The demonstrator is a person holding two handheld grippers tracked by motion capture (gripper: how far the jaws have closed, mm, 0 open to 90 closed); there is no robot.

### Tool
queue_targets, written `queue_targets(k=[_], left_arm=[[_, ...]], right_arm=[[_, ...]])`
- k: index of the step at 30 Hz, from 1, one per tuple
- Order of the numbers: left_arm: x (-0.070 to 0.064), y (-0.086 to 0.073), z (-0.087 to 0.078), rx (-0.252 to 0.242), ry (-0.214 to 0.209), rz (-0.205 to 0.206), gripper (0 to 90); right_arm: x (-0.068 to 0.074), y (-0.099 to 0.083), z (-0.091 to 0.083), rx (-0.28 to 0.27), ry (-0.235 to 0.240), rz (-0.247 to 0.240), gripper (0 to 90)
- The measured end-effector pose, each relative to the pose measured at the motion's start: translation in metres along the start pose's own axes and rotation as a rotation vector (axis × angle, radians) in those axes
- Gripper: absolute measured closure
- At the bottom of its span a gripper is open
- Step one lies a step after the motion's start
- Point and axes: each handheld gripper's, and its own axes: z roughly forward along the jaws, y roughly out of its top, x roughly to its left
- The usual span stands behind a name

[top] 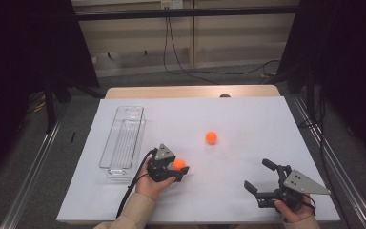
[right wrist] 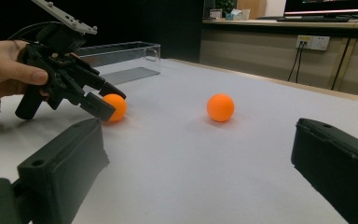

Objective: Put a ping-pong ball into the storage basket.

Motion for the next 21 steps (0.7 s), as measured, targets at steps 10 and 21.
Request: queue_targets(k=[10, 21], left_arm=[[0.0006, -0.0004, 0.0, 0.02, 0.002, 0.0, 38.1], [0.0014, -0.001, 0.0008, 0.037, 0.01, 0.004, 42.8]], right_arm=[[0.0001, 0.0002, -0.0001, -0.001, -0.001, 0.001, 2.0], [0.0, 0.0002, -0.0001, -0.002, -0.001, 0.0, 2.0]])
